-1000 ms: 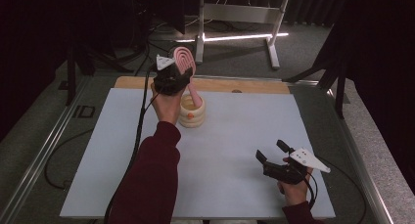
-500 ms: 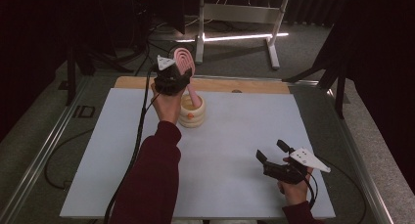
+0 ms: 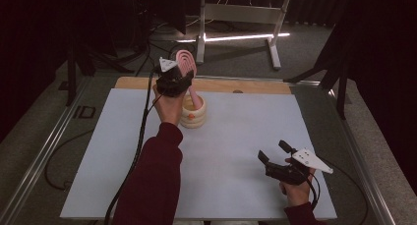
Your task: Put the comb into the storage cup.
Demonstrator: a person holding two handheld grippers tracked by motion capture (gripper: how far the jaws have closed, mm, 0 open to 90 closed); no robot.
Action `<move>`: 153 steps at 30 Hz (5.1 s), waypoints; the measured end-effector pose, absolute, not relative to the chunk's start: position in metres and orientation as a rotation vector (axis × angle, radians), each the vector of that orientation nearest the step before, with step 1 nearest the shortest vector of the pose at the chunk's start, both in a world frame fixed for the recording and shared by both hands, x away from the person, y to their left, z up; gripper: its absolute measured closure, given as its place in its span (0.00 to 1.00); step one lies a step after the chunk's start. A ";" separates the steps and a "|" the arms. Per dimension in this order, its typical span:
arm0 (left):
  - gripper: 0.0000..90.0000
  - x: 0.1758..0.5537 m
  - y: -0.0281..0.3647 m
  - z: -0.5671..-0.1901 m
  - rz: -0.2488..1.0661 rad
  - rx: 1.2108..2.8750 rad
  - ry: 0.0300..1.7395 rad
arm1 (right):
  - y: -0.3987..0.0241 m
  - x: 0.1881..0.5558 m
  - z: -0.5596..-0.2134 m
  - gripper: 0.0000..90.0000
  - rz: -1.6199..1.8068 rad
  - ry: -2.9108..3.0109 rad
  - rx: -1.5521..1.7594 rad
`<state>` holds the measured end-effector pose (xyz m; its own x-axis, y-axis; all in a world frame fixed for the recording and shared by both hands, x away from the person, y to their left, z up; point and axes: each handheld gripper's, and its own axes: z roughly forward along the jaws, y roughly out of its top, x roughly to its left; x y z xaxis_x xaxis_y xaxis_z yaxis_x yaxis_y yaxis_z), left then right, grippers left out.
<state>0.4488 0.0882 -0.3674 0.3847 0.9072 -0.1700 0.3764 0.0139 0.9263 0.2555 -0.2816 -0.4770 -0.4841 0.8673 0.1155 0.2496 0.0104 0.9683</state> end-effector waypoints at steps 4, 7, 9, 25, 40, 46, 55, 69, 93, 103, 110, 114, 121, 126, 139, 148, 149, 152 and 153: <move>0.71 0.449 0.087 -0.367 0.615 1.565 1.178 | -0.282 0.255 -0.477 0.10 1.504 1.758 1.145; 0.71 0.448 0.087 -0.368 0.618 1.569 1.179 | -0.282 0.255 -0.477 0.10 1.504 1.758 1.146; 0.71 0.448 0.086 -0.368 0.619 1.567 1.179 | -0.282 0.255 -0.477 0.10 1.506 1.755 1.149; 0.71 0.449 0.085 -0.375 0.618 1.573 1.192 | -0.282 0.255 -0.476 0.10 1.507 1.755 1.147; 0.71 0.450 0.083 -0.384 0.618 1.584 1.207 | -0.281 0.255 -0.477 0.10 1.505 1.764 1.145; 0.71 0.450 0.082 -0.386 0.624 1.594 1.210 | -0.281 0.255 -0.477 0.10 1.506 1.763 1.143; 0.71 0.450 0.081 -0.390 0.640 1.613 1.212 | -0.281 0.256 -0.477 0.10 1.504 1.766 1.148; 0.71 0.448 0.081 -0.401 0.634 1.595 1.234 | -0.281 0.256 -0.477 0.10 1.501 1.768 1.152; 0.71 0.443 0.077 -0.425 0.634 1.593 1.258 | -0.280 0.256 -0.478 0.10 1.495 1.772 1.151; 0.71 0.442 0.077 -0.431 0.627 1.591 1.264 | -0.280 0.256 -0.478 0.10 1.497 1.773 1.149; 0.71 0.442 0.077 -0.434 0.617 1.590 1.269 | -0.280 0.256 -0.478 0.10 1.499 1.774 1.149; 0.71 0.442 0.076 -0.436 0.610 1.583 1.271 | -0.280 0.256 -0.479 0.10 1.498 1.777 1.147; 0.71 0.441 0.076 -0.438 0.600 1.575 1.271 | -0.279 0.256 -0.479 0.10 1.501 1.778 1.148; 0.71 0.441 0.075 -0.438 0.600 1.579 1.268 | -0.278 0.257 -0.480 0.10 1.502 1.779 1.148; 0.71 0.440 0.077 -0.443 0.589 1.567 1.277 | -0.277 0.257 -0.480 0.10 1.501 1.786 1.147; 0.71 0.439 0.081 -0.444 0.578 1.556 1.278 | -0.277 0.256 -0.480 0.10 1.503 1.784 1.147; 0.71 0.439 0.081 -0.444 0.576 1.558 1.278 | -0.276 0.257 -0.480 0.10 1.502 1.785 1.145; 0.71 0.439 0.082 -0.444 0.570 1.556 1.279 | -0.276 0.256 -0.480 0.10 1.503 1.786 1.146; 0.71 0.439 0.082 -0.444 0.568 1.554 1.279 | -0.276 0.257 -0.480 0.10 1.503 1.786 1.147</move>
<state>0.4388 0.0819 -0.4440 0.3296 0.9161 -0.2284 0.4448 0.0627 0.8934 0.2565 -0.2762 -0.4801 -0.4961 0.8600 0.1195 0.2647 0.0187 0.9641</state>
